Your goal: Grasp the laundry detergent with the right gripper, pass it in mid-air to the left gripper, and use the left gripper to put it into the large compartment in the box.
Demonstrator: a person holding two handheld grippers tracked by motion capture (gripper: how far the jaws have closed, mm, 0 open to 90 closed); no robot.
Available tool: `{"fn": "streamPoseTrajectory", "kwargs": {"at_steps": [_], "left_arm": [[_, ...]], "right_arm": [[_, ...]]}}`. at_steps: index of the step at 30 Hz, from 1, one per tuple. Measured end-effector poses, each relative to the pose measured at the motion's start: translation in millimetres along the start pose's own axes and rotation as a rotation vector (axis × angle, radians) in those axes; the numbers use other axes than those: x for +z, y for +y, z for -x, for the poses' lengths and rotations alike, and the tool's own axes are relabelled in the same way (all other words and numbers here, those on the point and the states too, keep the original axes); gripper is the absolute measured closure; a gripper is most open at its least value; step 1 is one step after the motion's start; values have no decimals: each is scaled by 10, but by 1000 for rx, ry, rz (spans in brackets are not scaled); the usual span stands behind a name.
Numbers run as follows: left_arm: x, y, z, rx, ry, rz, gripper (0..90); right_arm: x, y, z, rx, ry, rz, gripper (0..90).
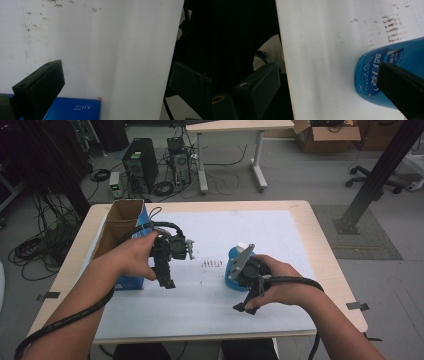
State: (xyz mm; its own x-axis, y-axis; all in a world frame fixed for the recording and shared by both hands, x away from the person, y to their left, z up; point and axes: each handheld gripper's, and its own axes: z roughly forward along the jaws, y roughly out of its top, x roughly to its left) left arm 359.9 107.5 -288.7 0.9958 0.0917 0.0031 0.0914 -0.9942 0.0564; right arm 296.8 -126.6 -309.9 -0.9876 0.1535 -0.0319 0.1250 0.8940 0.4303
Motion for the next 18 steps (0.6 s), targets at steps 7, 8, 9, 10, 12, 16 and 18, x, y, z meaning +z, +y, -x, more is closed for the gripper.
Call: {"fn": "streamPoseTrajectory", "kwargs": {"at_steps": [7, 8, 9, 10, 12, 16, 18], "left_arm": [[-2, 19, -22, 5, 5, -10, 2], [2, 15, -26, 2, 1, -6, 1], [2, 15, -26, 2, 1, -6, 1], [17, 11, -27, -3, -1, -3, 2], [28, 10, -24, -4, -2, -6, 2], [43, 10, -2, 0, -6, -14, 2], [42, 9, 3, 2, -5, -14, 2]], "right_arm": [[22, -33, 24, 1, 2, 9, 49], [24, -40, 26, 2, 1, 9, 50], [24, -40, 26, 2, 1, 9, 50], [26, -59, 20, 2, 1, 7, 51], [25, -69, 19, 1, 0, 8, 51], [15, -143, 20, 8, -7, 19, 51], [17, -183, 10, 17, -7, 23, 52]]}}
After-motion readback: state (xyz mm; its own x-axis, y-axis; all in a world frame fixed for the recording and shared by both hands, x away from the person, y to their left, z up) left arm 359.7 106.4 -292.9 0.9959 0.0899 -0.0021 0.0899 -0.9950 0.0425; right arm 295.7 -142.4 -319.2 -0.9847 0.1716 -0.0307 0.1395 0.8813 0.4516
